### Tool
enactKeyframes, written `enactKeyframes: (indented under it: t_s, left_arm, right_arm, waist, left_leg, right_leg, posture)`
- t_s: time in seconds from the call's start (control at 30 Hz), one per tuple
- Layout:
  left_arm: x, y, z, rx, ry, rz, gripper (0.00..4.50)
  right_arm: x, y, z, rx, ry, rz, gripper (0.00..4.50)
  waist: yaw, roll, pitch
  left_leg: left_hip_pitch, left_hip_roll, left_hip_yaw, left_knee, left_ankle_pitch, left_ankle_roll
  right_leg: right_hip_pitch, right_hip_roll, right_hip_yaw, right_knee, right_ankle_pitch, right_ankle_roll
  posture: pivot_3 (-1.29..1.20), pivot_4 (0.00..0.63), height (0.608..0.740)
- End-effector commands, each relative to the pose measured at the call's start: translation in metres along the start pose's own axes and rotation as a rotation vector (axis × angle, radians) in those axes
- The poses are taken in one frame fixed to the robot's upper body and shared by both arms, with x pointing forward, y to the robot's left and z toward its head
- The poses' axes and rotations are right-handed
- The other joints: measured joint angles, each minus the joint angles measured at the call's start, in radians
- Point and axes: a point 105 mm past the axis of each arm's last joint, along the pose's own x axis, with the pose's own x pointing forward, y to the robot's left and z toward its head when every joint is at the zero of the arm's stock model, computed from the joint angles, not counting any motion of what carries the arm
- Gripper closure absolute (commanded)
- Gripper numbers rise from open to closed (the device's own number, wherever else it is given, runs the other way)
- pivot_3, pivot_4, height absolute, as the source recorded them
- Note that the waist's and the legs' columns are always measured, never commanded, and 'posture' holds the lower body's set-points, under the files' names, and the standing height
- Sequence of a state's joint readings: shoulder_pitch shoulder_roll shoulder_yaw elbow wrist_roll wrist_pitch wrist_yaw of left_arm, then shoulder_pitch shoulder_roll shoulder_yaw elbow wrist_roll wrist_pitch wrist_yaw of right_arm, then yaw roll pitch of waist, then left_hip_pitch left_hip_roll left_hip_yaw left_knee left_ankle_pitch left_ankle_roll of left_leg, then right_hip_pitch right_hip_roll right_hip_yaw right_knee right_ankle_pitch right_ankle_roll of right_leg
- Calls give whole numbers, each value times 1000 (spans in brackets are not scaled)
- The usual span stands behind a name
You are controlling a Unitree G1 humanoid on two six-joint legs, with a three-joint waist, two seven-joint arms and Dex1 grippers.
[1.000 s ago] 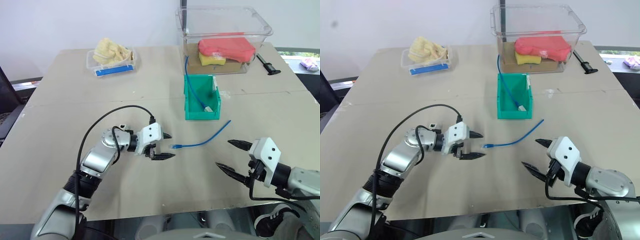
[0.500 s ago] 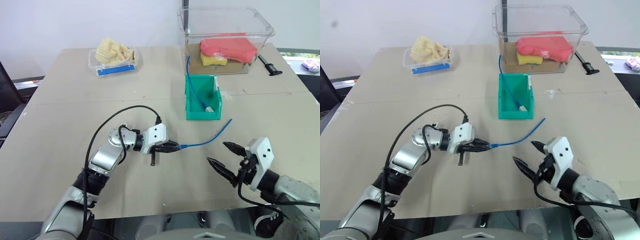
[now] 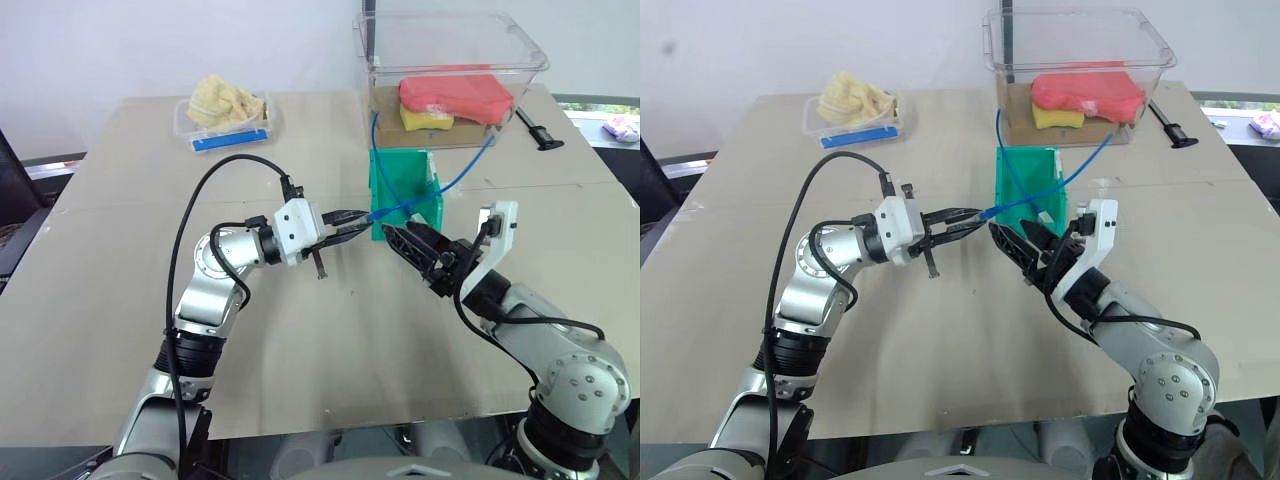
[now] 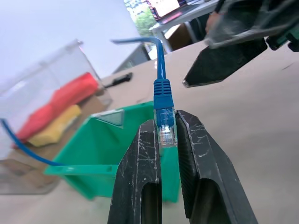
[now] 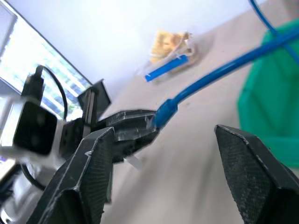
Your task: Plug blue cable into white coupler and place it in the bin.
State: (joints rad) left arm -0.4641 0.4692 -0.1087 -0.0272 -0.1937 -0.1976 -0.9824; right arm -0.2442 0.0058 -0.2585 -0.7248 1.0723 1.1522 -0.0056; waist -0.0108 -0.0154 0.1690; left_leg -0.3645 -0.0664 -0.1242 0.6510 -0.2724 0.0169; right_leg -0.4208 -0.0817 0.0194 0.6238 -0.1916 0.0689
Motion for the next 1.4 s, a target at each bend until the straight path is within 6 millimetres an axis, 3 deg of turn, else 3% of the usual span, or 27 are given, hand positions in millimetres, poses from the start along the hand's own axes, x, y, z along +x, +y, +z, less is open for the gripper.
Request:
enactKeyframes:
  t_s: [0.03,0.17,0.27,1.2,1.3,1.37,1.4]
  left_arm:
    - [-1,4,7,77,-35,31,4500]
    - [0,3,8,98,-53,29,4500]
    - [0,0,7,99,-60,25,4500]
    - [-3,-10,4,92,-74,18,4500]
    - [-2,-10,4,90,-75,18,4500]
    - [-1,-10,5,90,-77,20,4500]
    - [-1,-10,5,90,-78,20,4500]
  right_arm:
    - [6,5,9,25,-19,23,1254]
    - [11,6,11,42,-14,28,1254]
    - [14,8,12,44,-13,33,2537]
    - [18,14,3,56,61,75,2537]
    - [17,13,2,55,66,74,3351]
    - [17,13,0,50,81,76,4318]
    - [16,13,-1,48,89,79,4415]
  waist:
    - [-2,0,0]
    - [-4,0,0]
    - [-5,0,0]
    - [-6,0,0]
    - [-6,0,0]
    - [-6,0,0]
    - [-5,0,0]
  left_leg:
    - [0,0,1,0,0,0]
    - [0,0,1,0,0,0]
    - [0,0,1,0,0,0]
    - [0,0,1,0,0,1]
    - [0,0,1,0,0,1]
    - [0,0,1,0,0,1]
    - [0,0,2,0,0,1]
  right_leg:
    - [0,0,1,0,0,0]
    - [0,0,1,0,0,0]
    - [-1,0,1,0,0,0]
    - [-1,1,1,0,0,0]
    - [-1,1,1,0,0,0]
    - [-1,1,1,0,0,0]
    - [-1,1,1,0,0,0]
  posture:
    - [0,150,740]
    - [0,150,740]
    - [0,150,740]
    - [0,150,740]
    - [0,150,740]
    - [0,150,740]
    - [0,150,740]
